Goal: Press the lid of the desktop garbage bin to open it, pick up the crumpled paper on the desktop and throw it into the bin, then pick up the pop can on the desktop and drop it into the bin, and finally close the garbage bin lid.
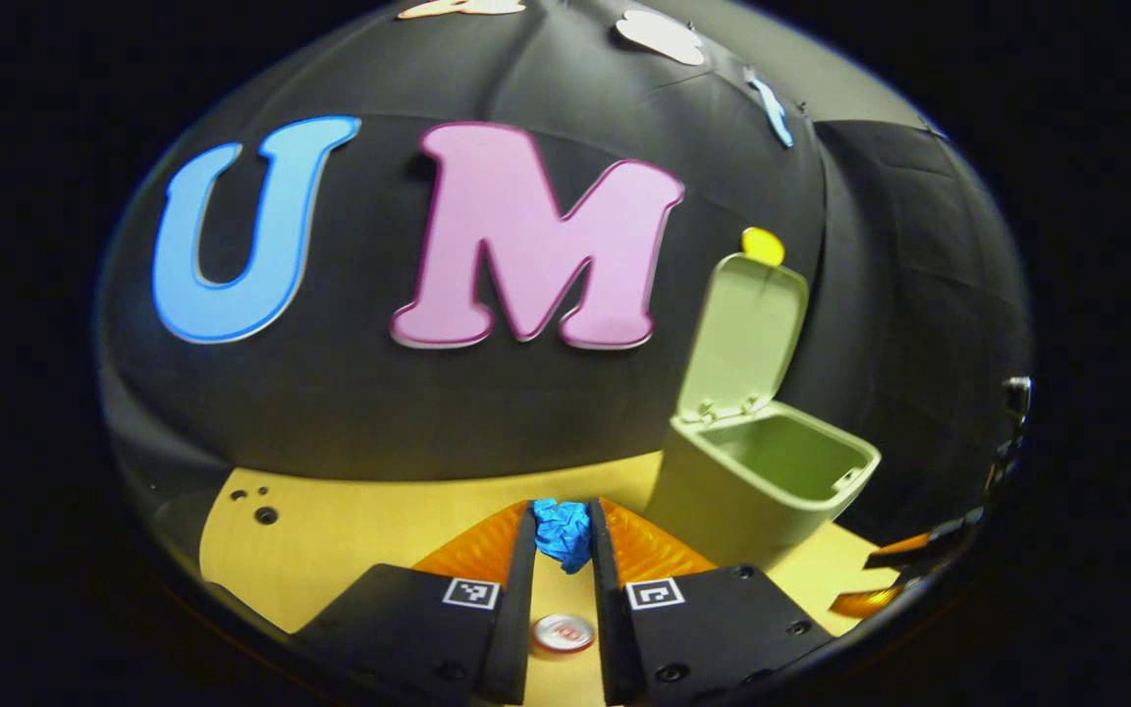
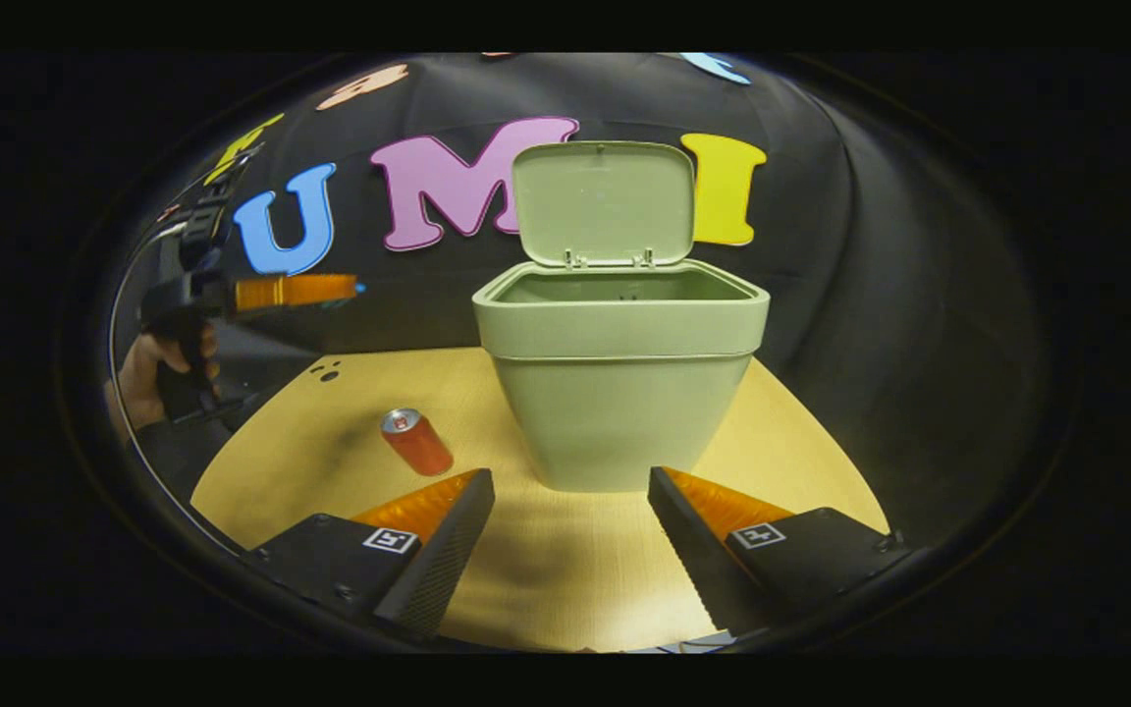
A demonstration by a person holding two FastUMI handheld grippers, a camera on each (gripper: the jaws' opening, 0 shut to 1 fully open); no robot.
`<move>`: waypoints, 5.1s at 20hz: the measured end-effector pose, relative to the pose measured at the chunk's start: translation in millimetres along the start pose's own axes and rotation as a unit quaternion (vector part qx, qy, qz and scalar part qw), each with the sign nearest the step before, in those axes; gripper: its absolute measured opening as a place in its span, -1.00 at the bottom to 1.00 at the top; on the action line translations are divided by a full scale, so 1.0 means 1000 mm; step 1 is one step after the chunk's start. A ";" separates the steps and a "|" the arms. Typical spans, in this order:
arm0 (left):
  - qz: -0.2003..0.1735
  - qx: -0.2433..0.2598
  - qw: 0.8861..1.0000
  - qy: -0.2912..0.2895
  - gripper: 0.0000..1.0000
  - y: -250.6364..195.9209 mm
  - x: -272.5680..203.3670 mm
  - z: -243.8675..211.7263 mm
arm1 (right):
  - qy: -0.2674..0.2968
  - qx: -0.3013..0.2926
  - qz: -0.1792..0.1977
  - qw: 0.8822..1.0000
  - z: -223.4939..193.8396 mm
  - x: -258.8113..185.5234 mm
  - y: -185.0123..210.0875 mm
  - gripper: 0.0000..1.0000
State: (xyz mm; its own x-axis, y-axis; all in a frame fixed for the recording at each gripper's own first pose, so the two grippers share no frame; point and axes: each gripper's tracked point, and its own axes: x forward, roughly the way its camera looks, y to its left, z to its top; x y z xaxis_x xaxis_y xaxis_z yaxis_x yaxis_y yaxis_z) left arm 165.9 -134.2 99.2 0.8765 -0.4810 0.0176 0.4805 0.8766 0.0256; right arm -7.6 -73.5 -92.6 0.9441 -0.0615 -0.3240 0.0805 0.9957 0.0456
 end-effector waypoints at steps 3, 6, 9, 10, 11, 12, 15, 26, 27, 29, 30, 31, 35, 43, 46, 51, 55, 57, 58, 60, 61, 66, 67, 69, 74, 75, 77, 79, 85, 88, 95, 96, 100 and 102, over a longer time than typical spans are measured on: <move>-0.053 0.011 0.998 -0.019 -0.35 -0.056 0.023 0.028 | 0.002 0.000 -0.001 1.000 -0.004 -0.003 -0.006 0.99; -0.099 0.020 0.995 -0.020 -0.35 -0.104 0.045 0.037 | 0.007 0.005 -0.003 1.000 -0.008 -0.004 -0.012 0.99; -0.136 0.033 0.990 -0.015 -0.35 -0.144 0.062 0.036 | 0.007 0.006 -0.007 1.000 -0.011 -0.008 -0.018 0.99; -0.148 0.039 0.988 -0.012 -0.35 -0.157 0.067 0.034 | 0.007 0.008 -0.010 1.000 -0.012 -0.009 -0.020 0.99; -0.158 0.045 0.986 -0.007 -0.30 -0.168 0.070 0.032 | 0.006 0.011 -0.013 1.000 -0.013 -0.010 -0.022 0.99; -0.165 0.052 0.985 -0.003 -0.30 -0.177 0.075 0.029 | 0.007 0.014 -0.016 1.000 -0.014 -0.011 -0.025 0.99; -0.171 0.069 0.983 0.007 -0.27 -0.189 0.089 0.022 | 0.013 0.025 -0.020 0.999 -0.020 -0.012 -0.032 0.98; -0.146 0.073 0.987 0.006 0.74 -0.180 0.087 0.015 | 0.020 0.029 -0.010 0.999 -0.024 -0.005 -0.035 0.99; -0.140 0.066 0.988 -0.002 0.95 -0.176 0.083 0.020 | 0.021 0.027 -0.007 0.999 -0.024 -0.005 -0.033 0.99; -0.119 0.058 0.991 -0.015 0.95 -0.159 0.073 0.027 | 0.022 0.022 0.001 1.000 -0.024 -0.003 -0.027 0.99; -0.107 0.057 0.992 -0.019 0.95 -0.149 0.067 0.029 | 0.023 0.020 0.005 1.000 -0.024 -0.002 -0.024 0.99; -0.094 0.056 0.994 -0.022 0.94 -0.137 0.058 0.030 | 0.025 0.018 0.009 0.999 -0.025 -0.001 -0.020 0.99; -0.024 0.045 0.998 -0.034 0.94 -0.072 0.019 0.029 | 0.035 0.007 0.029 0.999 -0.031 0.004 -0.004 0.99; 0.119 0.042 0.992 -0.010 0.95 0.052 -0.088 -0.021 | 0.054 -0.020 0.087 0.995 -0.039 0.025 0.053 0.99; 0.170 0.025 0.985 0.017 0.94 0.088 -0.129 -0.052 | 0.055 -0.052 0.112 0.991 -0.043 0.039 0.084 0.99; 0.231 -0.013 0.971 0.052 0.95 0.121 -0.190 -0.094 | 0.072 -0.081 0.146 0.983 -0.054 0.069 0.130 0.99; 0.273 -0.038 0.959 0.074 0.95 0.143 -0.228 -0.119 | 0.082 -0.099 0.162 0.978 -0.061 0.093 0.158 0.99; 0.287 -0.047 0.954 0.078 0.95 0.150 -0.243 -0.124 | 0.089 -0.106 0.165 0.977 -0.064 0.106 0.168 0.99; 0.294 -0.052 0.951 0.080 0.95 0.154 -0.251 -0.128 | 0.091 -0.108 0.166 0.976 -0.065 0.113 0.173 0.99; 0.312 -0.057 0.944 0.089 0.95 0.161 -0.265 -0.135 | 0.096 -0.107 0.168 0.975 -0.068 0.127 0.181 0.99; 0.321 -0.059 0.940 0.094 0.95 0.165 -0.271 -0.139 | 0.097 -0.106 0.167 0.975 -0.068 0.134 0.183 0.99; 0.358 -0.092 0.922 0.116 0.95 0.172 -0.297 -0.163 | 0.108 -0.107 0.160 0.975 -0.072 0.169 0.194 0.99; 0.364 -0.098 0.919 0.120 0.95 0.172 -0.303 -0.167 | 0.109 -0.107 0.159 0.975 -0.074 0.175 0.196 0.99; 0.374 -0.103 0.912 0.132 0.95 0.173 -0.312 -0.177 | 0.112 -0.105 0.157 0.976 -0.075 0.186 0.198 0.99; 0.393 -0.107 0.901 0.150 0.95 0.175 -0.327 -0.190 | 0.110 -0.103 0.146 0.978 -0.076 0.211 0.205 0.99; 0.394 -0.108 0.900 0.151 0.95 0.174 -0.329 -0.191 | 0.110 -0.101 0.144 0.978 -0.076 0.215 0.206 0.99; 0.396 -0.111 0.898 0.155 0.95 0.174 -0.329 -0.193 | 0.109 -0.104 0.138 0.979 -0.077 0.219 0.205 0.86; 0.393 -0.112 0.899 0.159 0.95 0.172 -0.329 -0.195 | 0.099 -0.110 0.130 0.980 -0.074 0.223 0.205 0.99; 0.368 -0.092 0.910 0.169 0.95 0.164 -0.316 -0.194 | 0.093 -0.109 0.136 0.980 -0.068 0.219 0.208 0.68; 0.340 -0.081 0.922 0.167 0.95 0.158 -0.302 -0.191 | 0.073 -0.117 0.142 0.980 -0.052 0.202 0.210 0.65; 0.261 -0.072 0.949 0.161 0.95 0.146 -0.257 -0.190 | 0.022 -0.099 0.153 0.983 0.003 0.122 0.212 0.65; 0.251 -0.068 0.952 0.160 0.95 0.143 -0.253 -0.189 | 0.014 -0.095 0.152 0.984 0.013 0.107 0.211 0.65; 0.214 -0.056 0.961 0.165 0.95 0.142 -0.240 -0.196 | -0.023 -0.076 0.145 0.986 0.052 0.058 0.209 0.65; 0.197 -0.054 0.964 0.173 0.95 0.140 -0.237 -0.202 | -0.035 -0.065 0.136 0.988 0.069 0.041 0.205 0.65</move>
State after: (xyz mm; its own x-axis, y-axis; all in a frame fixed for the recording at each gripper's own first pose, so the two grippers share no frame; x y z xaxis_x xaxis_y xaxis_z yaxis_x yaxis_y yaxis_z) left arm 30.7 105.3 -103.7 0.9395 -0.0936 -0.3295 0.0925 0.9955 -0.0189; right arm 69.6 123.7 -31.4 0.9454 0.2094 -0.2498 -0.2168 0.9762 -0.0021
